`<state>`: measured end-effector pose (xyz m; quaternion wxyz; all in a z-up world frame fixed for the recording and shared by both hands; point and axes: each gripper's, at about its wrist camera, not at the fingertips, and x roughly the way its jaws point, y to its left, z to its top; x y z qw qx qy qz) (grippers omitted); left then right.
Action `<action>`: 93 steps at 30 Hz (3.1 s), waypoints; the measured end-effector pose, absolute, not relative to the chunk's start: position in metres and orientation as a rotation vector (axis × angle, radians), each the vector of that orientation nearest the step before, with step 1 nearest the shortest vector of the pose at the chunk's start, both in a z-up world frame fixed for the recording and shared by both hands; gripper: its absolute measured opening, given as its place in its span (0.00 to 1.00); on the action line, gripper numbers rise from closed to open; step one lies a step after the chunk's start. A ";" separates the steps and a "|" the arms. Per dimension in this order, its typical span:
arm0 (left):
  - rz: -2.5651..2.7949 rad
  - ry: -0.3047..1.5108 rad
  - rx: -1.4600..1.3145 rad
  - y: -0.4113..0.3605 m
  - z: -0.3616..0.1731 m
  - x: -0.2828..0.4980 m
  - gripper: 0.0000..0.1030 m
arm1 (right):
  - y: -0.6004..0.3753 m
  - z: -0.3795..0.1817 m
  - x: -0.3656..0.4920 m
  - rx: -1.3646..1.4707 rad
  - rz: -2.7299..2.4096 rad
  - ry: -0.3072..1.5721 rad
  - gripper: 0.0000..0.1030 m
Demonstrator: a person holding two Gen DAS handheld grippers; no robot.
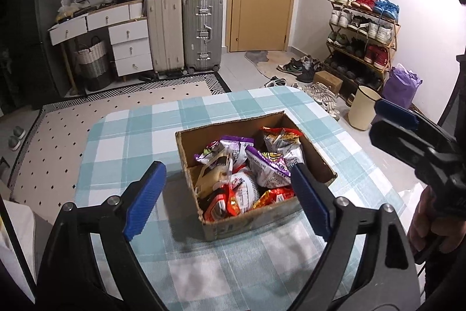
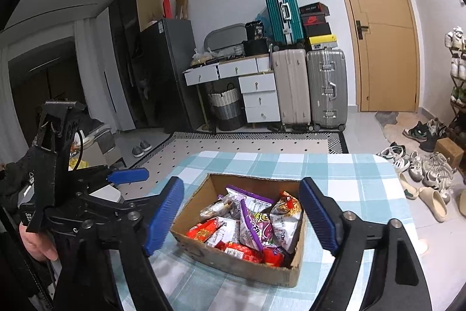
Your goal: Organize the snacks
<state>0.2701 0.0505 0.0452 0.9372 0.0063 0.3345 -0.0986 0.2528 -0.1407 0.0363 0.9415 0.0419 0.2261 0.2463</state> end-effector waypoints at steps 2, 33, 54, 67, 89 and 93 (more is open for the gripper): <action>-0.195 0.674 0.012 0.051 0.046 0.261 0.86 | -0.142 0.037 0.242 0.082 0.502 0.457 0.83; 0.032 0.417 0.012 0.091 0.015 0.152 0.99 | -0.185 -0.007 0.146 0.070 0.445 0.353 0.91; 0.099 0.399 -0.019 0.121 -0.073 0.143 0.99 | -0.194 -0.071 0.136 0.064 0.375 0.319 0.91; 0.052 0.374 0.002 0.112 -0.085 0.148 0.99 | -0.192 -0.091 0.142 0.031 0.360 0.344 0.91; 0.055 0.329 -0.013 0.114 -0.085 0.140 0.99 | -0.177 -0.090 0.139 -0.047 0.339 0.327 0.97; 0.056 0.329 -0.013 0.114 -0.085 0.140 0.99 | -0.177 -0.090 0.139 -0.047 0.339 0.327 0.97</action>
